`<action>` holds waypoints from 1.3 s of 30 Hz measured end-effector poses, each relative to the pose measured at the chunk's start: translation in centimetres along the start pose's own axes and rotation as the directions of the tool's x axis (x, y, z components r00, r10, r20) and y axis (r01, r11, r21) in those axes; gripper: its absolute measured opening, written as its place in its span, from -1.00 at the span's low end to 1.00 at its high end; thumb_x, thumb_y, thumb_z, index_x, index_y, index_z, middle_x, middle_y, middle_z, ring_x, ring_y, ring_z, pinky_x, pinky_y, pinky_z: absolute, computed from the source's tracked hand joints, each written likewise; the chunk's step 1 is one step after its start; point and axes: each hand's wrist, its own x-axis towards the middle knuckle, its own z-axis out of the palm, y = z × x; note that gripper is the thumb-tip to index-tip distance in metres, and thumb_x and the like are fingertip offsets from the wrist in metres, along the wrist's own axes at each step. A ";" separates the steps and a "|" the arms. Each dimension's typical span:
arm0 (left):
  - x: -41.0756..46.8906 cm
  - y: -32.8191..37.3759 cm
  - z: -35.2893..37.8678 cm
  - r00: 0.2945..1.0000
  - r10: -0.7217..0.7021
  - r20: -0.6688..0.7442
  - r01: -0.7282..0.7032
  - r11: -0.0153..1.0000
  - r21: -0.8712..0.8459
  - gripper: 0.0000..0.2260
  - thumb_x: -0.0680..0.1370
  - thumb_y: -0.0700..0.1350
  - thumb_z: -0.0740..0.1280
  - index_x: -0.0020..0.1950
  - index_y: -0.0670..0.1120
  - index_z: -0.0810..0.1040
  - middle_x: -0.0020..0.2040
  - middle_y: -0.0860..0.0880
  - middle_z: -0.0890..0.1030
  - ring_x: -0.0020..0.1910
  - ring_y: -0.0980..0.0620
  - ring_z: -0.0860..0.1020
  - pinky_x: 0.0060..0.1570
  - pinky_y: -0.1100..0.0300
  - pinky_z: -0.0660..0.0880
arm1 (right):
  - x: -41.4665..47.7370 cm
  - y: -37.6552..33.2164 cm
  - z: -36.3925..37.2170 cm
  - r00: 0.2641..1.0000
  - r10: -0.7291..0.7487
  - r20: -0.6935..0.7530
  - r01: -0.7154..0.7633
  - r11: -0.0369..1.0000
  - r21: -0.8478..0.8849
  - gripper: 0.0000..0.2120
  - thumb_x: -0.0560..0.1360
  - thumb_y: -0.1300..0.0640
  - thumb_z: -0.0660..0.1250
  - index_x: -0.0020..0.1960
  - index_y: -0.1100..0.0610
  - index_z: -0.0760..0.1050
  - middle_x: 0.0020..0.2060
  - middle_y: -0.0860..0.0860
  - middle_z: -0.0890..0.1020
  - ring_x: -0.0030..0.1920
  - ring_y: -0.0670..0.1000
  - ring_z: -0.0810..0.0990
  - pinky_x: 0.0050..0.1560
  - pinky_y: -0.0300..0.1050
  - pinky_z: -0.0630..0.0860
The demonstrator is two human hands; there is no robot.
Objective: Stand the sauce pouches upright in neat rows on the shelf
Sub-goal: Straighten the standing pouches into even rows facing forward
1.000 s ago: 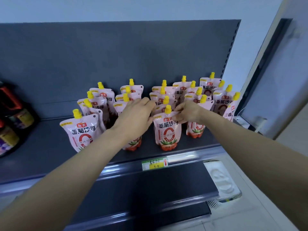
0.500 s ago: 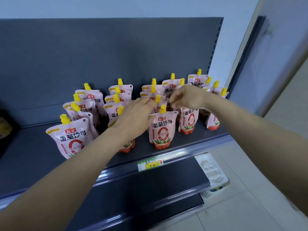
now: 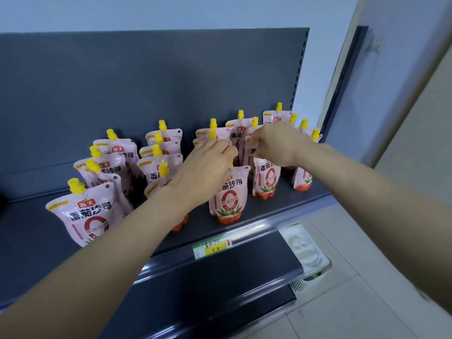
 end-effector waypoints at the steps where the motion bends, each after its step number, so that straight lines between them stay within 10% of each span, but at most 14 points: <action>1: 0.4 0.2 -0.2 1.000 0.001 -0.005 -0.001 1.000 0.005 -0.76 0.54 -0.15 0.24 0.21 -0.13 0.44 0.20 -0.11 0.51 0.22 -0.10 0.44 0.23 0.01 0.33 | 0.1 0.4 -0.2 1.000 0.003 -0.010 -0.003 1.000 -0.026 -0.73 0.55 0.15 0.22 0.17 0.18 0.56 0.03 0.16 0.64 0.05 0.19 0.58 0.03 0.05 0.57; 9: 5.8 3.3 -0.2 0.995 -0.049 -0.083 0.049 0.999 0.006 -0.75 0.54 -0.11 0.25 0.21 -0.12 0.43 0.18 -0.09 0.50 0.16 -0.08 0.44 0.22 0.03 0.33 | 0.9 6.1 -2.8 0.997 -0.017 -0.073 0.007 0.989 -0.144 -0.71 0.46 0.16 0.31 0.17 0.14 0.51 0.03 0.15 0.60 -0.04 0.20 0.54 -0.16 -0.06 0.47; 39: 19.4 11.9 10.8 0.988 -0.064 0.143 0.075 0.995 -0.072 -0.67 0.51 -0.02 0.29 0.22 -0.13 0.41 0.22 -0.10 0.48 0.11 -0.11 0.47 0.04 0.03 0.39 | 5.9 24.3 2.7 0.971 -0.065 0.229 0.070 0.997 -0.012 -0.51 0.50 0.29 0.29 0.41 0.09 0.36 0.32 0.09 0.50 0.30 0.14 0.46 0.26 -0.02 0.45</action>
